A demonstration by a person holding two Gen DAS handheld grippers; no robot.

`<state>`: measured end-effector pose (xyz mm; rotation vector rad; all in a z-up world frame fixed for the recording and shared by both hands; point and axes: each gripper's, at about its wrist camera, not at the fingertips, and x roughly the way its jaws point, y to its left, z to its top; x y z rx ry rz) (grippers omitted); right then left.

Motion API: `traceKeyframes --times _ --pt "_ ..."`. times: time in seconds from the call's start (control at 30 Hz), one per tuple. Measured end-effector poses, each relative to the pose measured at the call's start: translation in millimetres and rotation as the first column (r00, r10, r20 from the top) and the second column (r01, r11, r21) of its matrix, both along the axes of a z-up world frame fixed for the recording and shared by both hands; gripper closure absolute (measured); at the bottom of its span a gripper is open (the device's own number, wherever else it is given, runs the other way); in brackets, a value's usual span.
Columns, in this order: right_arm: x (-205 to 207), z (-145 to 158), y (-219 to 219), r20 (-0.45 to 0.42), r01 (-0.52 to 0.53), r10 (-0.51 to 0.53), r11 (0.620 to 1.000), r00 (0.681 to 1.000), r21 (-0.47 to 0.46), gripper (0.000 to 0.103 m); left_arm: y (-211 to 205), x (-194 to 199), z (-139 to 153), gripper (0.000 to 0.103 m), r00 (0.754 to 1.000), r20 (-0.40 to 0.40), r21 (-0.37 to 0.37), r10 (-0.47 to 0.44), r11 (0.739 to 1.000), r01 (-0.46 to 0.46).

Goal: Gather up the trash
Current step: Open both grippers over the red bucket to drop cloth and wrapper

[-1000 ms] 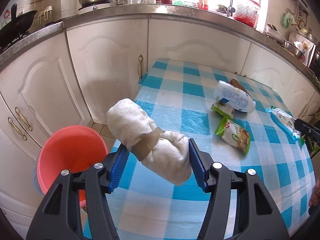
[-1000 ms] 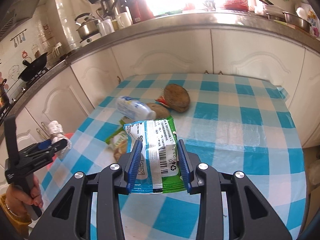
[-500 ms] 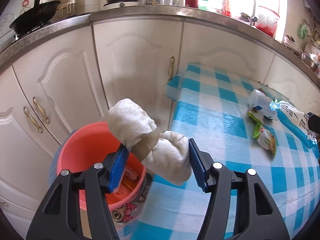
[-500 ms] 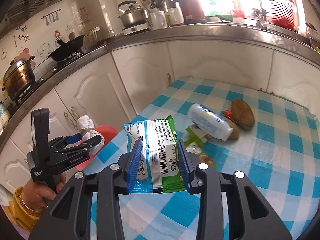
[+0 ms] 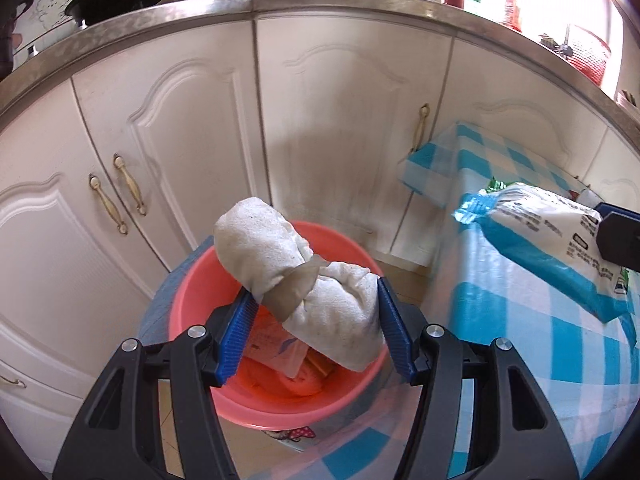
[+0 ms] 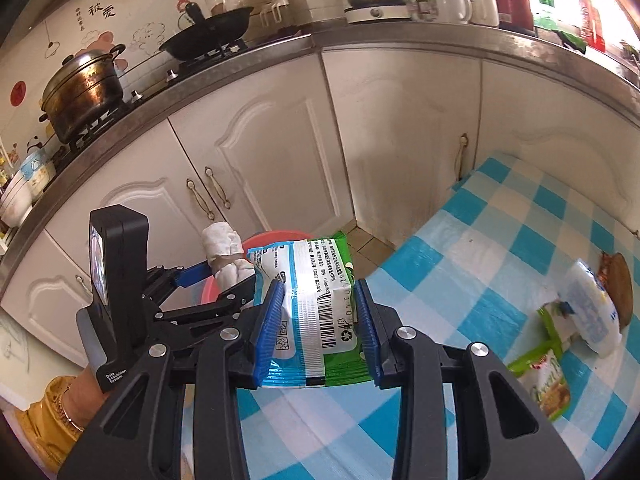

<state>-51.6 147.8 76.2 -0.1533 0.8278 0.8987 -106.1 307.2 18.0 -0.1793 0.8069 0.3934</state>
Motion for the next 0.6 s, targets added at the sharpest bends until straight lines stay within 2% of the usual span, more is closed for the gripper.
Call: traceKeyframes --times 0.3,0.6 --pt "3.4 -19.5 54.1 -0.031 -0.076 0.075 0.996 0.997 -0.049 0.065 27.8 -4.0 -17.6 0.043 0.998 -0.039 0.010 0.057 0.998 -0.057" --pt "8.1 -41.3 84.6 -0.069 -0.108 0.103 0.990 0.992 -0.087 0.065 44.8 -3.1 -33.4 0.042 0.993 -0.077 0.001 0.087 0.996 -0.087"
